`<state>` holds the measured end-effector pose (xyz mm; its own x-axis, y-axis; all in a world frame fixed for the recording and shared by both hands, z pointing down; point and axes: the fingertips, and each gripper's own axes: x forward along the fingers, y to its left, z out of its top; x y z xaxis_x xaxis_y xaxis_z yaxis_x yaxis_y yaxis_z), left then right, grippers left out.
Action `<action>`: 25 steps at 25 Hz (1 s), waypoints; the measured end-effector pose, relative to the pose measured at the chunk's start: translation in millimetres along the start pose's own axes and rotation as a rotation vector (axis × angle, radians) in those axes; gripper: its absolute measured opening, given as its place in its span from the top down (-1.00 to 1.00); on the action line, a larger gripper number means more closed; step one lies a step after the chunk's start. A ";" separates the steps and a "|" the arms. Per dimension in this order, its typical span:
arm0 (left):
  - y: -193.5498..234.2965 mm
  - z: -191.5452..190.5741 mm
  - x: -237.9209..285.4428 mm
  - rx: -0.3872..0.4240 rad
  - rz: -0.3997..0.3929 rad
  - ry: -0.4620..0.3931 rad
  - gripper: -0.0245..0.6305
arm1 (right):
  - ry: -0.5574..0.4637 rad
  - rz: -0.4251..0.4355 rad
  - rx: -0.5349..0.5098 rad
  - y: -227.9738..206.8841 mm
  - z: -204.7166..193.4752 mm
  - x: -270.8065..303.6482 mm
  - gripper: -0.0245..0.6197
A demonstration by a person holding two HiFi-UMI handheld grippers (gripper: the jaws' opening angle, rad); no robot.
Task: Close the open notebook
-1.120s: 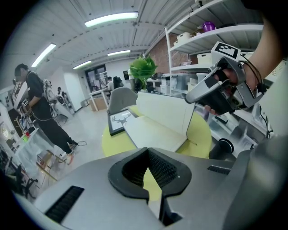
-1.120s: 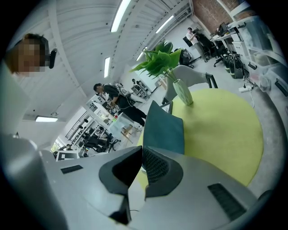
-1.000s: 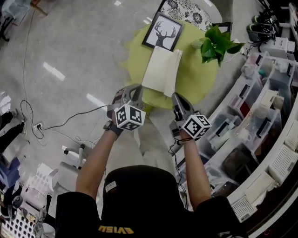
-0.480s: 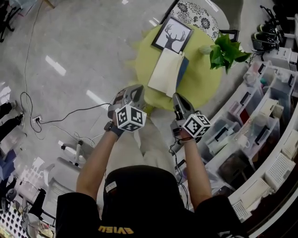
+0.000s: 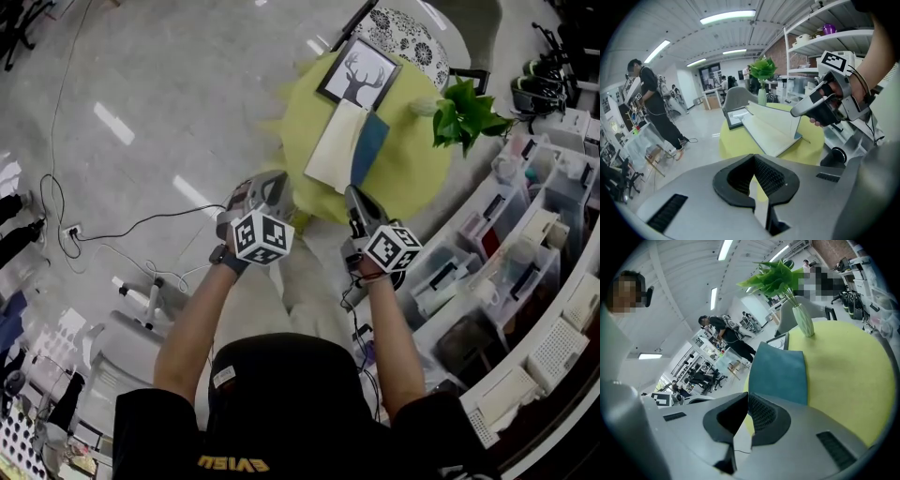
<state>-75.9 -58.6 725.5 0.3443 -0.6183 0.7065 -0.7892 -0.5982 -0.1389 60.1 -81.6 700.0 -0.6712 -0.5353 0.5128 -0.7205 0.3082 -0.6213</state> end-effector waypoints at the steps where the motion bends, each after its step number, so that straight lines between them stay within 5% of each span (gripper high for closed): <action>1: 0.2 -0.4 -0.1 -0.001 0.001 0.001 0.87 | 0.005 0.002 0.000 0.2 -1.2 2.4 0.88; 25: 15.6 -27.2 -20.0 -0.057 0.059 0.036 0.87 | 0.157 0.002 -0.074 10.4 -33.1 64.9 0.86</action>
<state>-108.8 -41.7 728.1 0.2786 -0.6321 0.7231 -0.8355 -0.5308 -0.1421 3.3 -87.0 746.4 -0.6873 -0.4071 0.6016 -0.7263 0.3694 -0.5797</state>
